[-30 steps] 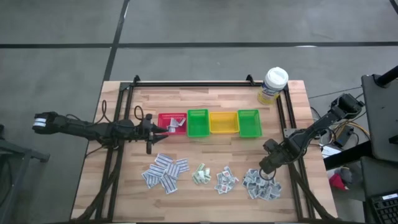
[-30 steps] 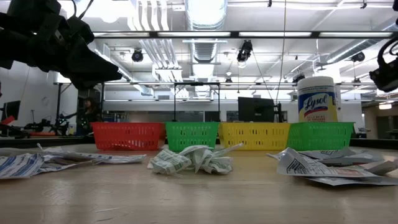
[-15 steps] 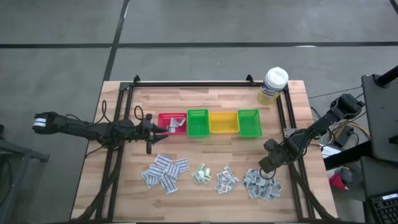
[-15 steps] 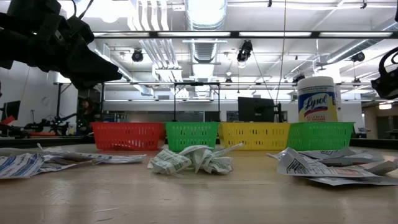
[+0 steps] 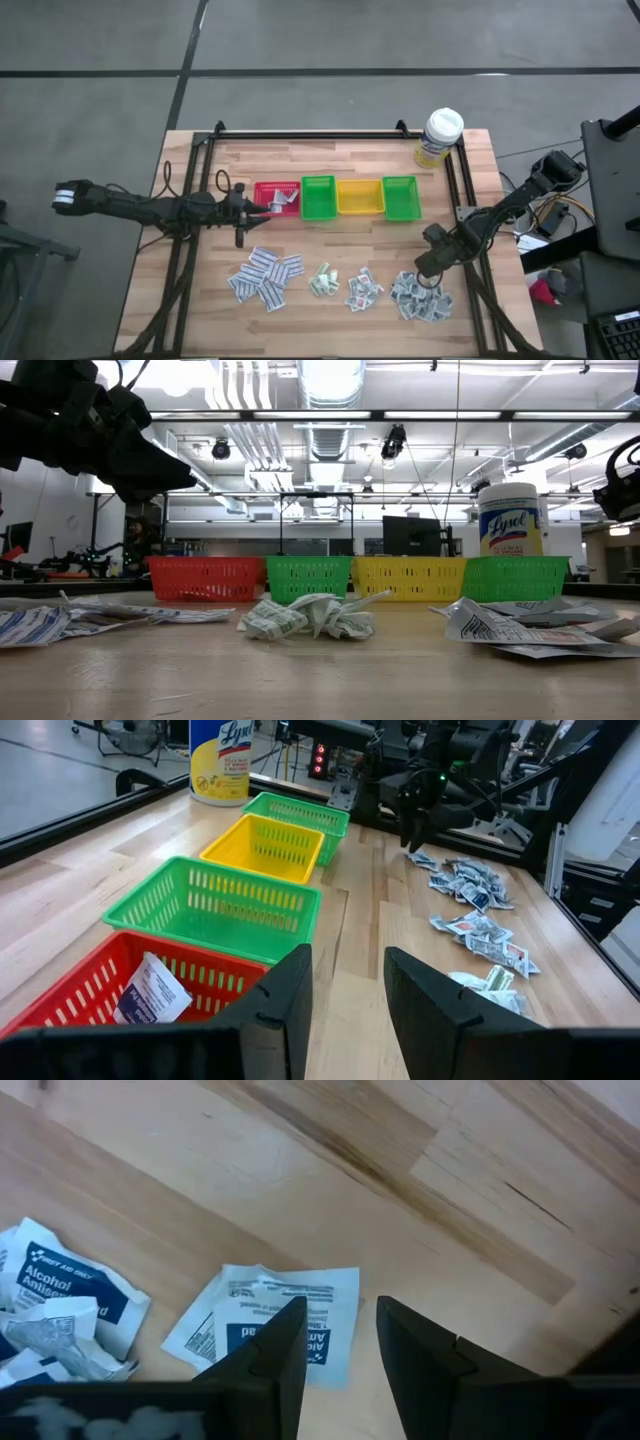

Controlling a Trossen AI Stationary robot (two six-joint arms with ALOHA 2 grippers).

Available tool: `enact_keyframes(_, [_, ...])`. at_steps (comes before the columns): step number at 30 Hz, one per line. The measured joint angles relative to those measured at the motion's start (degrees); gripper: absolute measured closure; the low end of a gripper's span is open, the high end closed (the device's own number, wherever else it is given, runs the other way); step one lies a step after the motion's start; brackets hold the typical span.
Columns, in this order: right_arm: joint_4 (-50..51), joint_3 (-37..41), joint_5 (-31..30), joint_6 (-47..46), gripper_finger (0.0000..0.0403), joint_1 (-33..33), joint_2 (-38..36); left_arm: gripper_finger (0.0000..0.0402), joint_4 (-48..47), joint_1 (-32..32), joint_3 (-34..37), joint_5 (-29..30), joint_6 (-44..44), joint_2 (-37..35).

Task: Pick & Place First Aid Supplies
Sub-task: Put the alcohol pad into the red basket

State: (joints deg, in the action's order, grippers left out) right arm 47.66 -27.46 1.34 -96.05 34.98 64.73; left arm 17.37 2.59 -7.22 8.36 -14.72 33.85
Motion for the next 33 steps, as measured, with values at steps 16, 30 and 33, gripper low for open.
enact_keyframes(16, [-1.13,-0.55,0.61,0.4,0.0315,-0.06,7.64,0.0282,0.69,0.0,0.0,0.0,0.11,0.0])
enact_keyframes(30, [1.47,-2.07,-0.92,0.09,0.0382,0.02,7.02,0.0282,1.14,0.0,0.0,0.0,0.15,0.0])
enact_keyframes(33, [2.1,-2.26,-1.46,0.46,0.0393,0.0,7.02,0.0282,1.13,0.0,0.0,0.0,0.15,0.0])
